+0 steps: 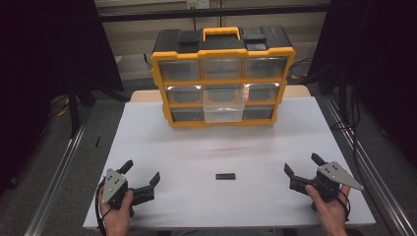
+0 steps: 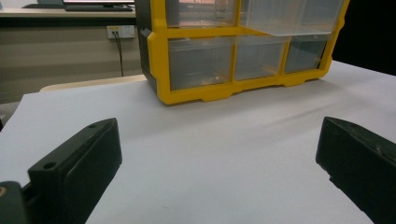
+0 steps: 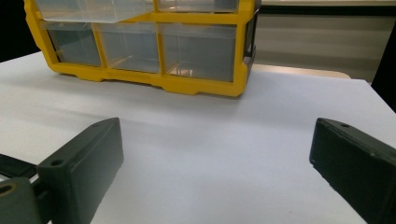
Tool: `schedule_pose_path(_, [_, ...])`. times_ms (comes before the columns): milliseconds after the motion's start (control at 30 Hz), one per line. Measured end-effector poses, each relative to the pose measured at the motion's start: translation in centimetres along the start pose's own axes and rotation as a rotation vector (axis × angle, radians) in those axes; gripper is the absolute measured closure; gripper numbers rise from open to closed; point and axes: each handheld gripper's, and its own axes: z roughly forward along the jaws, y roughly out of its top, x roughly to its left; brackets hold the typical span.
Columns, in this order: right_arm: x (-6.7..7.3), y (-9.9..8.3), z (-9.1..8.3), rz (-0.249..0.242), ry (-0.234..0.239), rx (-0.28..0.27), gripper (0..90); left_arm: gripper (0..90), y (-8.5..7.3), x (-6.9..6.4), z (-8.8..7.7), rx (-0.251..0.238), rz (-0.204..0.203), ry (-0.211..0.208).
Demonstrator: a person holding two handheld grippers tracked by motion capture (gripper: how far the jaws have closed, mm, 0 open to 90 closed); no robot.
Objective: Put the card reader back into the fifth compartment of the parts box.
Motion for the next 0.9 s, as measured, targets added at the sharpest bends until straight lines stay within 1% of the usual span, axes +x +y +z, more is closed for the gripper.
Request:
schedule_pose_path(67, [0.2, 0.0, 0.3, 0.004, 0.003, 0.004, 2.4, 0.5, 0.0, 0.0, 0.1, -0.005, -0.011, -0.002])
schedule_pose_path(167, [0.6, 0.1, 0.7, 0.003, 0.014, 0.004, 2.5, 0.5, -0.1, 0.1, 0.0, 0.000, -0.010, -0.007])
schedule_pose_path(267, [1.1, 0.1, 1.0, -0.009, 0.030, 0.006, 2.5, 0.5, -0.1, 0.1, 0.0, 0.001, -0.011, -0.006])
schedule_pose_path(367, [1.5, 0.2, 1.1, -0.025, 0.050, 0.007, 2.2, 0.5, -0.1, 0.0, 0.1, 0.002, -0.009, -0.009])
schedule_pose_path(400, [1.6, 0.2, 1.2, -0.027, 0.061, 0.006, 2.2, 0.6, 0.0, 0.1, 0.1, 0.006, -0.001, -0.008])
schedule_pose_path(500, [1.9, 0.2, 1.3, -0.048, 0.090, 0.013, 2.3, 0.7, 0.0, 0.0, 0.2, 0.003, -0.004, -0.008])
schedule_pose_path(567, [2.1, 0.2, 1.3, -0.052, 0.109, 0.019, 2.4, 0.8, 0.0, 0.0, 0.3, 0.005, -0.011, -0.012])
schedule_pose_path(700, [2.3, 0.3, 1.4, -0.066, 0.133, 0.017, 2.3, 0.8, 0.0, 0.1, 0.4, 0.009, -0.005, -0.012])
schedule_pose_path(800, [2.4, 0.3, 1.5, -0.078, 0.141, 0.024, 2.5, 0.8, 0.0, 0.0, 0.5, 0.014, -0.003, -0.023])
schedule_pose_path(867, [2.6, 0.2, 1.5, -0.080, 0.157, 0.031, 2.8, 0.9, 0.0, -0.1, 0.6, 0.012, -0.004, -0.027])
schedule_pose_path(900, [2.7, 0.2, 1.5, -0.083, 0.165, 0.030, 2.8, 1.0, 0.0, -0.1, 0.6, 0.013, 0.002, -0.029])
